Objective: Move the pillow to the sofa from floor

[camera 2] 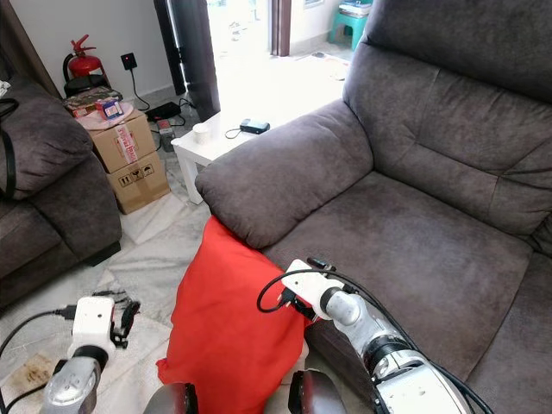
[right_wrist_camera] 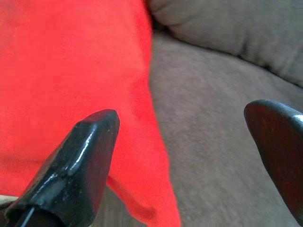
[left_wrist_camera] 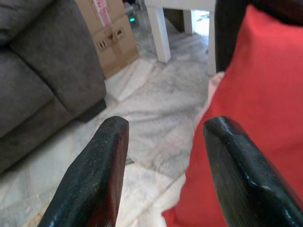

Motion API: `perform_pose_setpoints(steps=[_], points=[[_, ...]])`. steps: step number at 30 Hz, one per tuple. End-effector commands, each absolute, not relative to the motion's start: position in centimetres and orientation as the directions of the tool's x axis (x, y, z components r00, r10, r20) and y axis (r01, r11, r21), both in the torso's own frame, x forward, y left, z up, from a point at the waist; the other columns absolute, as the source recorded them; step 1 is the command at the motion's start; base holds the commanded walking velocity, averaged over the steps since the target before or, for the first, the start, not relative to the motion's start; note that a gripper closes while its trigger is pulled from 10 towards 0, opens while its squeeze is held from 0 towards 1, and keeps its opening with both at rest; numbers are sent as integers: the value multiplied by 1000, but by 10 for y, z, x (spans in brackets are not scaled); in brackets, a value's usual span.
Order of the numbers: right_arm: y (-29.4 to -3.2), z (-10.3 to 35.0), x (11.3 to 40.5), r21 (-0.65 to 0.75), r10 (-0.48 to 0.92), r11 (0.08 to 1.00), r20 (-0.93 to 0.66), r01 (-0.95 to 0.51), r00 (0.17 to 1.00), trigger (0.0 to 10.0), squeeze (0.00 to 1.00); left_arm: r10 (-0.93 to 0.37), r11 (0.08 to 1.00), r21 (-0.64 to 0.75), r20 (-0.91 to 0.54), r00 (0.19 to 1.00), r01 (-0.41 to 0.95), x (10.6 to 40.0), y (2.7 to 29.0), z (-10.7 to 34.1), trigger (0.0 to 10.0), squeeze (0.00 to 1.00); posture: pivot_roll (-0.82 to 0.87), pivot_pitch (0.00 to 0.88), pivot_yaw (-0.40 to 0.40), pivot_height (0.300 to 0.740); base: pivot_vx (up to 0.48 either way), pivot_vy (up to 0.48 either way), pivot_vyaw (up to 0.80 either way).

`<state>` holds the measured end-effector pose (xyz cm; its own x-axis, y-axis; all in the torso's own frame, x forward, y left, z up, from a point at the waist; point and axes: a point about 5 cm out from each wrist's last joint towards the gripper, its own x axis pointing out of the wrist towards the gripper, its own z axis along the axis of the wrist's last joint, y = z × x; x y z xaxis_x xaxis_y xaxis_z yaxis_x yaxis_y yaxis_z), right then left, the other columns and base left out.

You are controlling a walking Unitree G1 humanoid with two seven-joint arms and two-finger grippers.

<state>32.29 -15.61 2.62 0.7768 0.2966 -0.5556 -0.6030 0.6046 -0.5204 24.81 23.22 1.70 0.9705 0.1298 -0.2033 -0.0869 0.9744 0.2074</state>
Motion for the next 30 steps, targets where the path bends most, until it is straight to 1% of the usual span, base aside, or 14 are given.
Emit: perform_pose_setpoints(steps=[1, 3, 11, 12, 15, 18, 20, 22, 24, 26, 28, 30], points=[[-159, 29, 326, -512, 280, 632, -549, -582, 788, 10000, 0, 150, 972, 206, -191, 970, -110, 249, 235, 20, 10000, 0, 40, 58, -24, 619, 0, 0, 0], [-162, 26, 323, -514, 267, 632, -558, -580, 786, 10000, 0, 144, 973, 202, -154, 978, -111, 254, 233, 29, 10000, 0, 43, 68, -22, 619, 0, 0, 0], [-166, 13, 311, -525, 249, 599, -594, -604, 765, 10000, 0, 130, 974, 202, -135, 982, -101, 253, 230, 33, 10000, 0, 41, 87, -9, 619, 0, 0, 0], [-168, 12, 311, -540, 238, 585, -599, -605, 765, 10000, 0, 123, 974, 203, -125, 984, -96, 254, 229, 36, 10000, 0, 45, 105, -1, 619, 0, 0, 0], [-175, 12, 311, -560, 194, 585, -606, -586, 772, 10000, 0, 110, 974, 209, -105, 988, -86, 258, 228, 44, 10000, 0, 66, 113, 8, 619, 0, 0, 0], [-176, 11, 310, -559, 190, 587, -608, -586, 771, 10000, 0, 109, 974, 210, -101, 989, -86, 256, 228, 46, 10000, 0, 75, 115, 8, 619, 0, 0, 0], [-179, 8, 306, -559, 197, 579, -610, -593, 767, 10000, 0, 109, 973, 215, -91, 990, -88, 247, 230, 50, 10000, 0, 103, 139, -8, 619, 0, 0, 0], [-178, 8, 306, -558, 202, 579, -609, -595, 767, 10000, 0, 111, 972, 217, -93, 989, -88, 244, 231, 49, 10000, 0, 108, 143, -8, 619, 0, 0, 0], [-174, 8, 306, -562, 229, 554, -606, -614, 762, 10000, 0, 118, 971, 221, -128, 985, -88, 234, 233, 42, 10000, 0, 104, 171, -15, 619, 0, 0, 0], [-173, 8, 306, -570, 235, 536, -607, -622, 759, 10000, 0, 120, 972, 219, -145, 982, -87, 231, 232, 38, 10000, 0, 107, 176, -17, 619, 0, 0, 0], [-165, 9, 307, -574, 261, 505, -610, -645, 748, 10000, 0, 130, 977, 200, -250, 960, -80, 217, 230, 15, 10000, 0, 97, 191, -16, 619, 0, 0, 0], [-159, 10, 308, -572, 283, 505, -597, -646, 750, 10000, 0, 134, 978, 197, -313, 940, -74, 207, 229, -1, 10000, 0, 85, 196, -19, 619, 0, 0, 0]])
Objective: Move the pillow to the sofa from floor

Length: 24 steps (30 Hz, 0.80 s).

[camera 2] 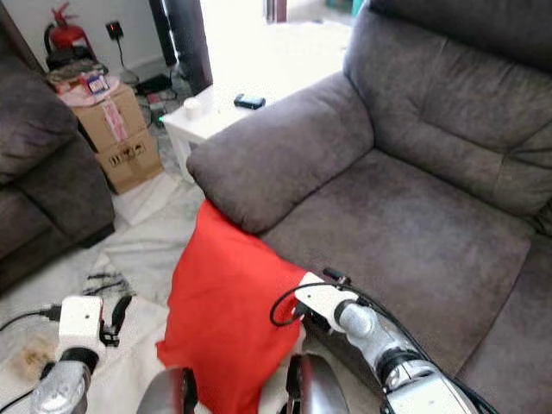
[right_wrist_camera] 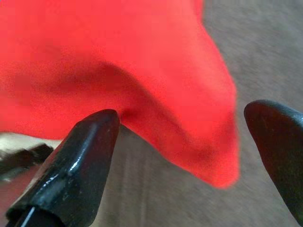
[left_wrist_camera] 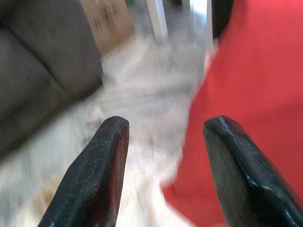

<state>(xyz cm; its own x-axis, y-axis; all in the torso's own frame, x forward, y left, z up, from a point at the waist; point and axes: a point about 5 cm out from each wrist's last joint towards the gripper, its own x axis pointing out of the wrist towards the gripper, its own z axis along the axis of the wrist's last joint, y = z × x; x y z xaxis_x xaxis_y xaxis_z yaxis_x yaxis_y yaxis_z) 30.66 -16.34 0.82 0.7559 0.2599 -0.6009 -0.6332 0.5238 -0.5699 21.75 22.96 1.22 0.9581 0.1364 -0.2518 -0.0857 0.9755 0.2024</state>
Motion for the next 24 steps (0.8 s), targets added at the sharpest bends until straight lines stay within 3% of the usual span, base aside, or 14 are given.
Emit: perform_pose_setpoints(steps=[1, 14, 24], points=[[-155, 11, 309, -577, 297, 499, -587, -647, 753, 10000, 0, 133, 978, 200, -351, 927, -65, 198, 228, -10, 10000, 0, 88, 193, -22, 619, 0, 0, 0], [-139, 15, 311, -606, 320, 524, -511, -598, 798, 10000, 0, 144, 978, 194, -329, 933, -83, 179, 221, -2, 10000, 0, 119, 245, -36, 619, 0, 0, 0], [-130, 20, 313, -617, 332, 577, -421, -535, 844, 10000, 0, 130, 978, 191, -262, 956, -81, 184, 211, 17, 10000, 0, 131, 280, -46, 619, 0, 0, 0]])
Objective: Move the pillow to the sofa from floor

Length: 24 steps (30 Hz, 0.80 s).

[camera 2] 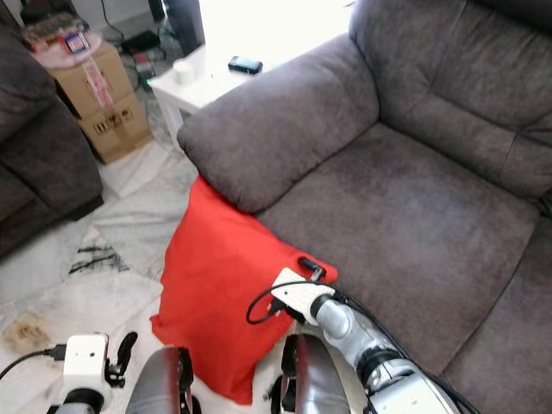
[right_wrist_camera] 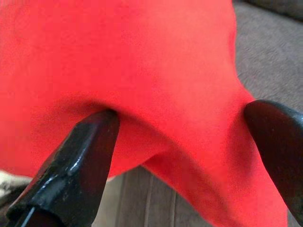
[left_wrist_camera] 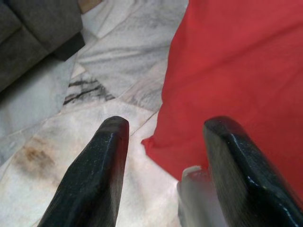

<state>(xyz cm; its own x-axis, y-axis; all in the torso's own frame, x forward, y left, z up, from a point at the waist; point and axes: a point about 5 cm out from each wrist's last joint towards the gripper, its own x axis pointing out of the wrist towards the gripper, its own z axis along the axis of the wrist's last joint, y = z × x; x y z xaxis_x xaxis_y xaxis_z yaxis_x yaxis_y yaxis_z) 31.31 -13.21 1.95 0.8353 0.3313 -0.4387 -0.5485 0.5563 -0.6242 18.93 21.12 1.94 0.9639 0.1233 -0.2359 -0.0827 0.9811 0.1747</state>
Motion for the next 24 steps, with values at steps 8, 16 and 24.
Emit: perform_pose_setpoints(steps=[8, 16, 24], points=[[-124, 23, 315, -651, 330, 559, -394, -514, 858, 10000, 0, 107, 979, 196, -234, 966, -61, 189, 205, 30, 10000, 0, 139, 295, -55, 619, 0, 0, 0], [-121, 20, 312, -663, 338, 536, -398, -522, 853, 0, 0, 93, 977, 208, -252, 963, -40, 186, 202, 30, 10000, 0, 142, 304, -53, 619, 0, 0, 0], [-119, 16, 309, -650, 328, 550, -409, -524, 851, 0, 0, 84, 976, 214, -261, 962, -27, 186, 198, 31, 10000, 0, 137, 309, -55, 619, 0, 0, 0]])
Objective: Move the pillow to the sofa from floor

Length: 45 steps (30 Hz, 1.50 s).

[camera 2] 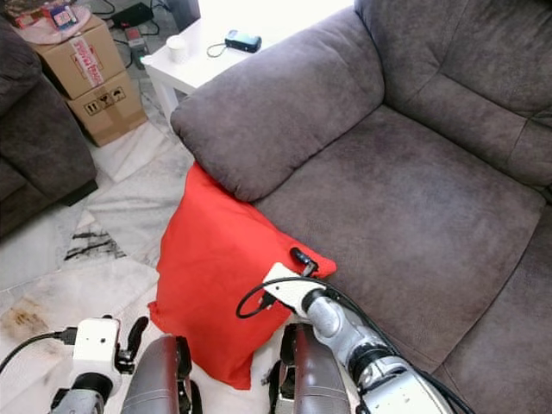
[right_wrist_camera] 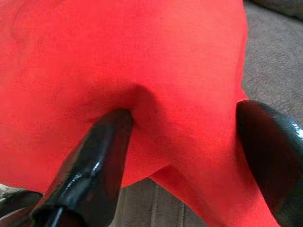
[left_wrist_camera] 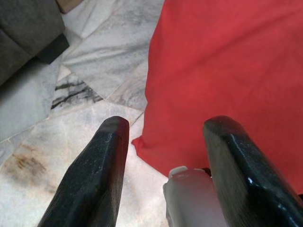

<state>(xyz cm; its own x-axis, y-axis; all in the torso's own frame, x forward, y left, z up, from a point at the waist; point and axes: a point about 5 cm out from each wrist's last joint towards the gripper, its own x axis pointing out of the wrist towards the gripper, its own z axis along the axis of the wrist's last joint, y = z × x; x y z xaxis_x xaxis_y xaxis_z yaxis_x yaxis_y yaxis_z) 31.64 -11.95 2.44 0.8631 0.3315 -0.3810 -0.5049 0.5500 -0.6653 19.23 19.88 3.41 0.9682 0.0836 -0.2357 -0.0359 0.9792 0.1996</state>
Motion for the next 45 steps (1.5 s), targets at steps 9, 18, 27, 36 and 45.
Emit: perform_pose_setpoints(steps=[9, 18, 27, 36, 45], points=[[-119, 13, 307, -640, 321, 565, -412, -521, 853, 0, 0, 83, 977, 213, -266, 960, -26, 186, 197, 31, 10000, 0, 135, 309, -59, 619, 0, 0, 0], [-118, 12, 306, -634, 308, 585, -403, -505, 862, 0, 0, 84, 976, 217, -265, 960, -26, 187, 196, 30, 10000, 0, 133, 297, -60, 619, 0, 0, 0], [-119, 12, 307, -612, 285, 624, -400, -486, 871, 0, 0, 83, 975, 223, -261, 962, -24, 190, 196, 30, 10000, 0, 131, 289, -58, 619, 0, 0, 0], [-118, 13, 307, -578, 273, 666, -399, -471, 875, 0, 0, 86, 975, 222, -254, 963, -29, 195, 198, 30, 10000, 0, 130, 270, -52, 619, 0, 0, 0], [-113, 16, 310, -536, 260, 719, -382, -442, 887, 0, 0, 76, 974, 224, -243, 967, -21, 207, 199, 30, 10000, 0, 124, 225, -37, 619, 0, 0, 0]])
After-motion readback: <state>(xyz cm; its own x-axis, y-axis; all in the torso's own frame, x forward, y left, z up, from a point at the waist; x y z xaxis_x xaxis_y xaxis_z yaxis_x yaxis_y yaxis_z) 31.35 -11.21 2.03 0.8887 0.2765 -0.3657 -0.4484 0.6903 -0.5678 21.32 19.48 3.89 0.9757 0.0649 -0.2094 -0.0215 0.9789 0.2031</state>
